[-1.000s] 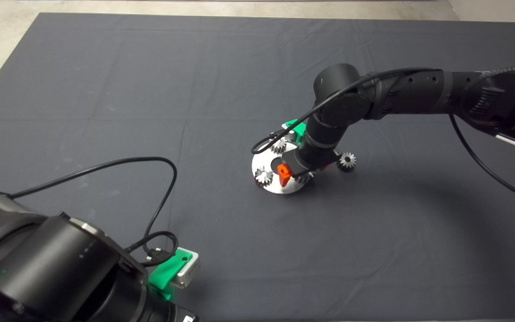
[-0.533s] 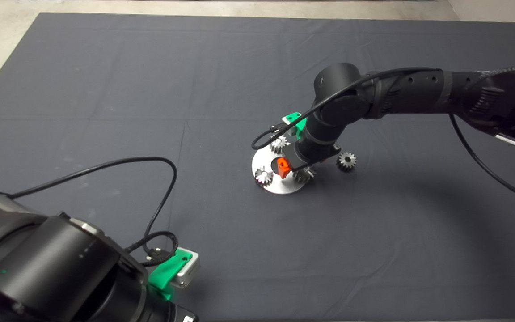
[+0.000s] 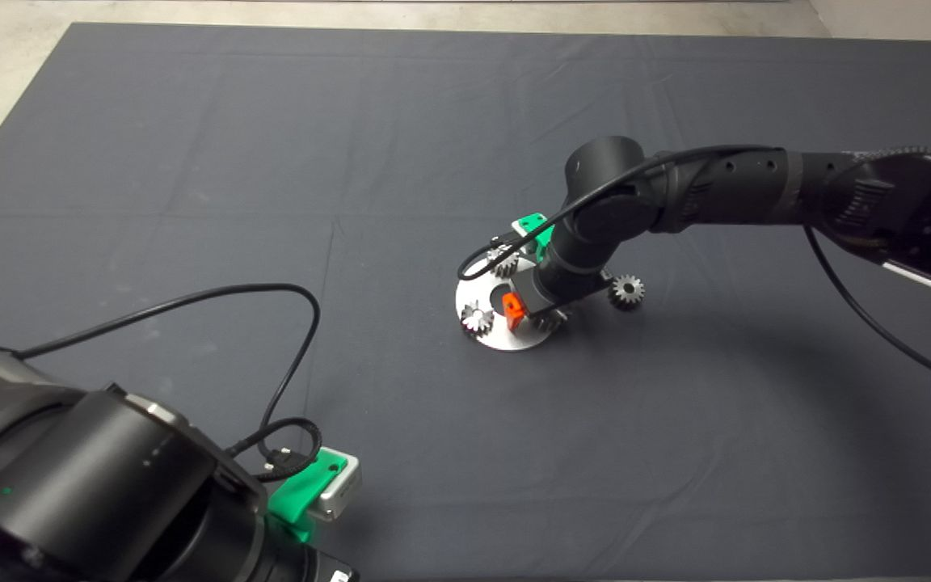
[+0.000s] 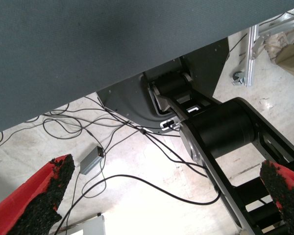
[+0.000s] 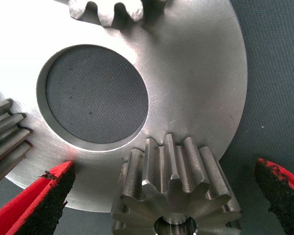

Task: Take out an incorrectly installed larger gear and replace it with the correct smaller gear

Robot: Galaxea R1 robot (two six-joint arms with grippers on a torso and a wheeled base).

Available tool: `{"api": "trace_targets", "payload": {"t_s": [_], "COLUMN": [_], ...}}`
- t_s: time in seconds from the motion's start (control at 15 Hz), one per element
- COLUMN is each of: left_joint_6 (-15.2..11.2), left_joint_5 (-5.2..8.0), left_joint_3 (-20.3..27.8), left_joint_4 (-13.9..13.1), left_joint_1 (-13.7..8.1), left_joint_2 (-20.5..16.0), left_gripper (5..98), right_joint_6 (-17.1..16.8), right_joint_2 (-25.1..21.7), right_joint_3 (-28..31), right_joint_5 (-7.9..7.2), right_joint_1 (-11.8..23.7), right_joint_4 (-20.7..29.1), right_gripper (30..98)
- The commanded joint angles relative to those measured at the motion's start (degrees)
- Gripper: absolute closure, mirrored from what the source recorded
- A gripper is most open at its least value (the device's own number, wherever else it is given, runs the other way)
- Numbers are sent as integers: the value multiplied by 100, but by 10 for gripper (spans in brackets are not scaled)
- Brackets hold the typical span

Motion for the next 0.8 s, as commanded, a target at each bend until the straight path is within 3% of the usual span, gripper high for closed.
{"api": "trace_targets", "payload": {"t_s": [0.0, 0.73], "left_joint_6": [-30, -30], "left_joint_5": [17, 15], "left_joint_3": [5, -4], "left_joint_4": [-71, -71], "left_joint_1": [-77, -77], "left_joint_2": [-19, -2], "left_gripper": [59, 59], "right_joint_6": [-65, -109], "right_joint_2": [3, -137], "right_joint_3": [-37, -37], "right_joint_5": [-424, -459], "right_joint_1": [39, 169], "right_joint_4": [-258, -249], "right_gripper": [316, 316]}}
